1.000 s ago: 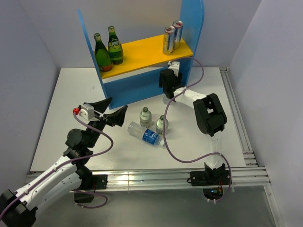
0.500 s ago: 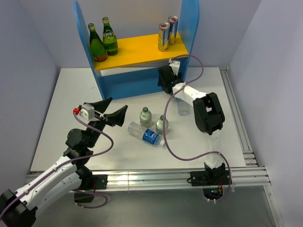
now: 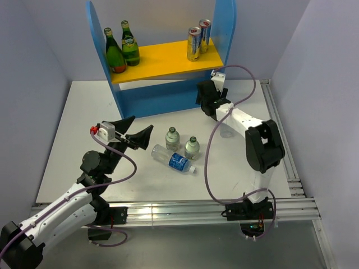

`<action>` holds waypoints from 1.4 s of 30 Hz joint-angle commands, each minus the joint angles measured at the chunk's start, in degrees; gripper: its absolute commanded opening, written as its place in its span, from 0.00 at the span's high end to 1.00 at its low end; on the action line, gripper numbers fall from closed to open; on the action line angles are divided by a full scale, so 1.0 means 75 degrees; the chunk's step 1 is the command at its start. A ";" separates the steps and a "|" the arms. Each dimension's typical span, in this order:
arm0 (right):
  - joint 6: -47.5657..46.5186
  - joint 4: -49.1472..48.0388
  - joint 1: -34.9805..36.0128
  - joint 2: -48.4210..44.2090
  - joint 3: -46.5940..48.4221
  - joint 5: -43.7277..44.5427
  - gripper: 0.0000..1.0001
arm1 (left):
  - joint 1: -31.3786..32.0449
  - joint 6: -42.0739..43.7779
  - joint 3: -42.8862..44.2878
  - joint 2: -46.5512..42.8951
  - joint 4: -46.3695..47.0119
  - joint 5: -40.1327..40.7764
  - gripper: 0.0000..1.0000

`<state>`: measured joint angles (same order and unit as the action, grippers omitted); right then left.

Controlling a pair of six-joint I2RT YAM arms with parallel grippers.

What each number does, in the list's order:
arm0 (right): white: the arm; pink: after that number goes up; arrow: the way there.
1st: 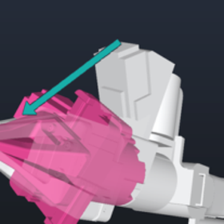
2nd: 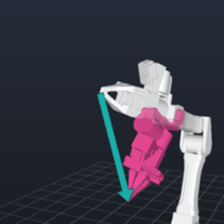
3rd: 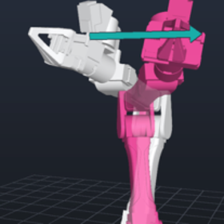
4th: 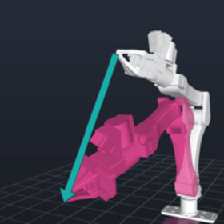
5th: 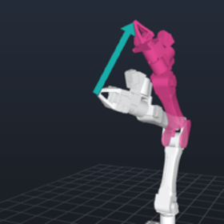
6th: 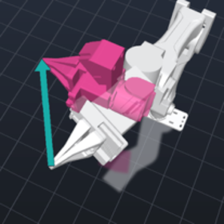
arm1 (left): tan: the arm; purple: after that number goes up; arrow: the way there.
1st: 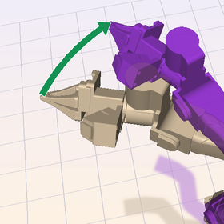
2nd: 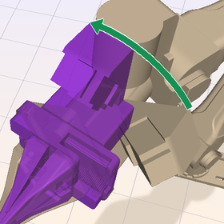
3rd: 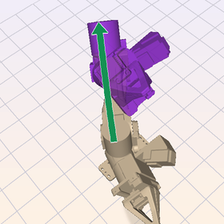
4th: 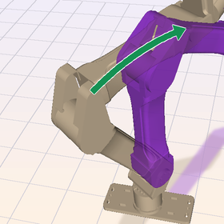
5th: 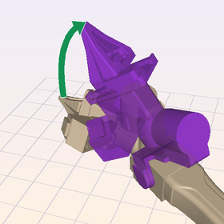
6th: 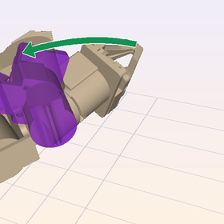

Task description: Place and organize the beverage onto the shelf

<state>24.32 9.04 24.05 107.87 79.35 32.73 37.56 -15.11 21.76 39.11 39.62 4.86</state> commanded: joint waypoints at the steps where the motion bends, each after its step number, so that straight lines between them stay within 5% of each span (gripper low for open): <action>1: -0.0101 -0.0092 0.0062 -0.0929 -0.0057 0.0569 0.18 | 0.0008 0.0047 0.0017 0.0000 0.0343 -0.0180 0.02; 9: -0.0103 0.1299 -0.0078 -0.1083 0.0236 0.1507 0.16 | 0.0019 -0.0012 0.0005 -0.0117 0.0308 -0.0250 0.02; 24: 0.0344 0.2416 -0.1811 0.0006 0.0388 -0.1174 0.18 | 0.0007 -0.0188 0.0017 -0.0117 0.0343 -0.0285 0.02; 36: 0.0110 0.2861 -0.1906 0.1120 0.1103 -0.1926 0.23 | 0.0007 -0.0200 0.0040 -0.0281 0.0179 -0.0203 0.02; 40: 0.0109 0.2826 -0.1906 0.1191 0.1080 -0.1915 0.30 | 0.0019 -0.0188 0.0064 -0.0340 0.0097 -0.0192 0.02; 42: 0.0098 0.2803 -0.1918 0.1214 0.1057 -0.1892 0.48 | 0.0007 -0.0188 0.0052 -0.0375 0.0085 -0.0180 0.02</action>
<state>25.30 28.64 10.02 115.83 86.15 18.61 37.54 -15.97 21.76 37.43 39.40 3.88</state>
